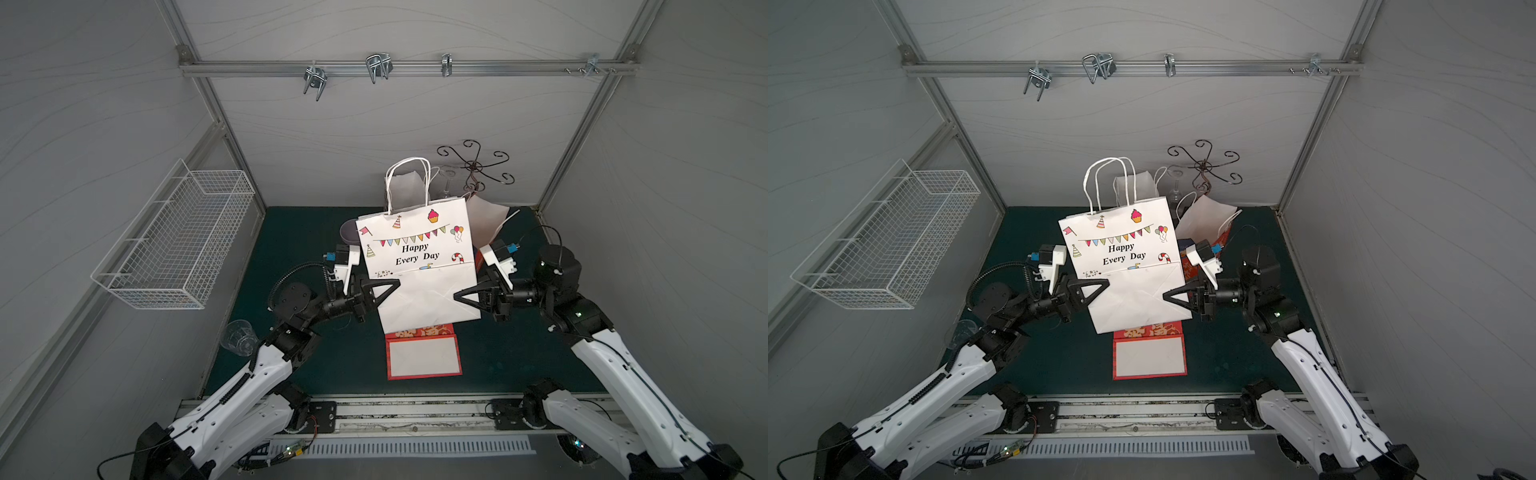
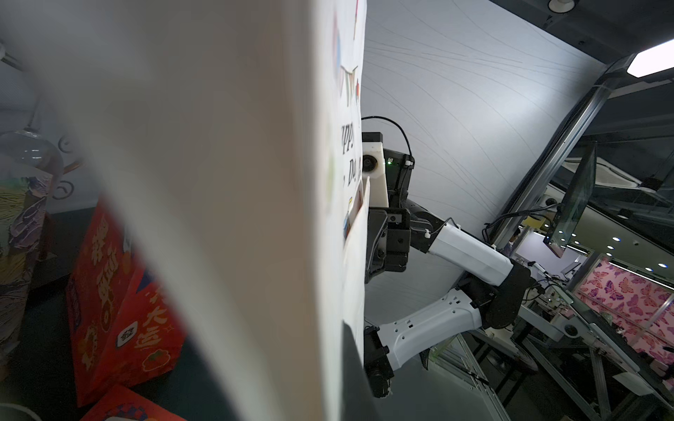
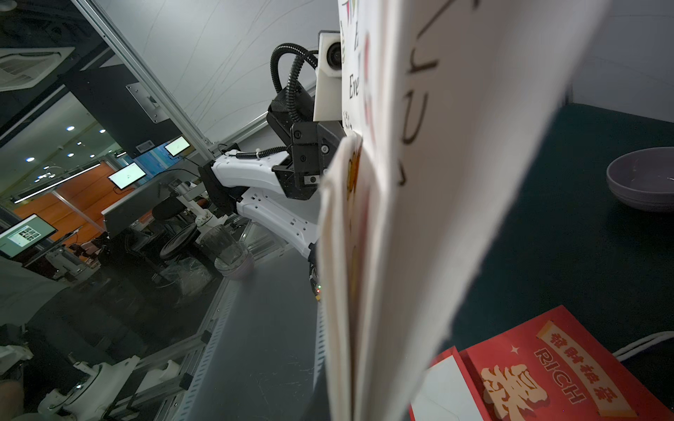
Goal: Put away the paper bag
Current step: Press the paper bag.
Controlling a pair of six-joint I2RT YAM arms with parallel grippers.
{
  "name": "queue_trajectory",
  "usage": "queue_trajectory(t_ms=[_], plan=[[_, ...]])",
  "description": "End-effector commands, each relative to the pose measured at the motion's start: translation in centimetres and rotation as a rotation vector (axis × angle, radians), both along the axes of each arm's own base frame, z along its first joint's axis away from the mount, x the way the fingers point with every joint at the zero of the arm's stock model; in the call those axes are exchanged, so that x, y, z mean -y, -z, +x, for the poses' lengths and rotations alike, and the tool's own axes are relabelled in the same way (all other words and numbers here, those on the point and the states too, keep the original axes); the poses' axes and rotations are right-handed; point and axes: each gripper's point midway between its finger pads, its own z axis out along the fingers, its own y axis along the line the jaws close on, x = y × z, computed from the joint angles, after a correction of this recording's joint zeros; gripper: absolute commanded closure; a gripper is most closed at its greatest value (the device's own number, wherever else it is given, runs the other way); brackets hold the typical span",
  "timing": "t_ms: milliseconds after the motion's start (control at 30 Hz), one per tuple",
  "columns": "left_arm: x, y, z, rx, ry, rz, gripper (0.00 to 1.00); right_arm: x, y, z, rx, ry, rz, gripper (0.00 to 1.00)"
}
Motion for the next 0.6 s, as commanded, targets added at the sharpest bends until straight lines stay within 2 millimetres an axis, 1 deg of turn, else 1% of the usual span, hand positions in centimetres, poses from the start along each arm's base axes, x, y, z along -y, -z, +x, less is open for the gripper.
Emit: queue_trajectory(t_ms=[0,33,67,100,133,200,233,300,367,433,467,567], plan=[[-0.4,-0.5,0.0,0.026,-0.023,-0.007,1.00,-0.1,-1.5,0.1,0.055,0.008,0.032,0.81],[-0.4,-0.2,0.1,0.020,-0.025,-0.005,1.00,-0.1,-1.7,0.3,0.056,0.020,0.032,0.69],[-0.3,-0.1,0.1,0.014,-0.023,-0.004,1.00,-0.1,-2.0,0.5,0.063,0.029,0.033,0.58],[-0.3,0.1,0.1,0.007,-0.020,-0.002,1.00,-0.1,-2.3,0.7,0.069,0.039,0.034,0.51],[-0.2,0.4,0.1,0.002,-0.017,0.003,1.00,-0.2,-2.5,1.1,0.071,0.053,0.034,0.48],[-0.1,0.6,0.0,-0.006,-0.007,0.009,1.00,-0.3,-3.0,1.5,0.083,0.066,0.038,0.49],[-0.1,0.8,0.0,-0.010,-0.005,0.013,1.00,-0.3,-3.2,1.7,0.091,0.072,0.041,0.51],[-0.1,0.9,-0.1,-0.013,-0.002,0.020,1.00,-0.4,-3.3,2.0,0.097,0.076,0.044,0.60],[-0.2,1.0,-0.1,-0.011,-0.004,0.021,1.00,-0.5,-3.2,2.5,0.090,0.083,0.039,0.80],[-0.2,1.1,-0.1,-0.013,-0.008,0.024,1.00,-0.6,-3.0,2.6,0.080,0.084,0.038,0.97],[-0.2,1.1,-0.1,-0.012,-0.009,0.024,1.00,-0.6,-3.0,2.7,0.081,0.086,0.039,1.00],[-0.1,1.4,0.0,-0.020,-0.008,0.029,1.00,-0.4,-3.4,2.9,0.085,0.108,0.042,1.00]])
